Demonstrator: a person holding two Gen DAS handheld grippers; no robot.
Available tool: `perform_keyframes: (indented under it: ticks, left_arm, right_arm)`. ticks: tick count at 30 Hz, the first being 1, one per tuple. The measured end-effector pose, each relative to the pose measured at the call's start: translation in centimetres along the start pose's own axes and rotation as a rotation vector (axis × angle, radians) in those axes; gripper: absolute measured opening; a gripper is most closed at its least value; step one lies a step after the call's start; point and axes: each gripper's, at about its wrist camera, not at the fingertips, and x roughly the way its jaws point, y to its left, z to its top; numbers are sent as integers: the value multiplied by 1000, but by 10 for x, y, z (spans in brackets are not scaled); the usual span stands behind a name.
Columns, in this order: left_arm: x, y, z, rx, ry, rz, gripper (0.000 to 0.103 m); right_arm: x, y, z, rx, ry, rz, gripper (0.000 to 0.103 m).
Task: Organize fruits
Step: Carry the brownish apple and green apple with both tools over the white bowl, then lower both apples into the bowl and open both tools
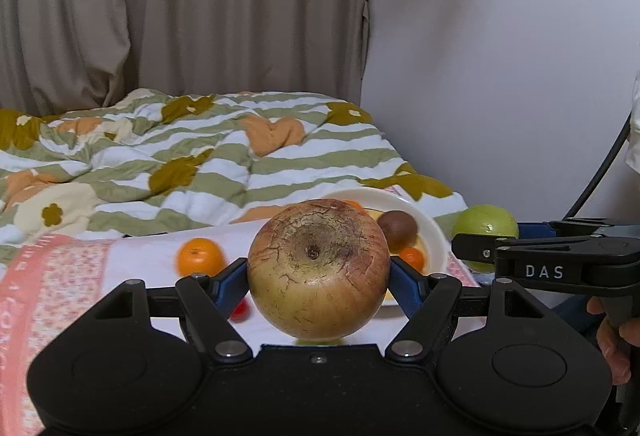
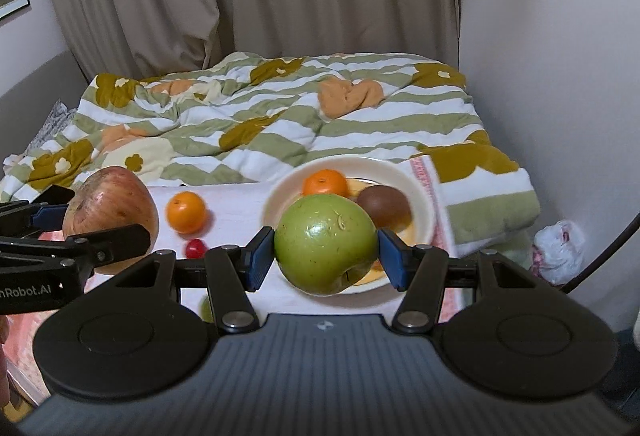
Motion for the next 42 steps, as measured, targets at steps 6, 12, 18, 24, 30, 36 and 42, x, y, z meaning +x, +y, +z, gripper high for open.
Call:
perform_keyframes:
  ticks: [6,12,18,24,30,36,42]
  left_arm:
    - [29,-32,2,29,32,-14,77]
    - [69,-51,-1,74,83,-40,77]
    - [111,-59,-6,144,120,-39,77]
    - [140,-68,-11,241,141,-28,77]
    - [152,-71,-15,291,163,-37,80]
    - [132,-61,-7,284,101,-44,103]
    - [117,-38,1,208,117,-20,103]
  right_arm:
    - [12,-37,2,16,19,-8,71]
    - [30,-60,1,41,34,-36,71]
    - [50,-73,0,71,54,-52,71]
    - [64,-80,2,93,67,-81,71]
    - [72,-85,1,110,80,-103,71]
    - [74,-85,8,118,74,-111,71]
    - [87,-79,16,116,73,-86,71]
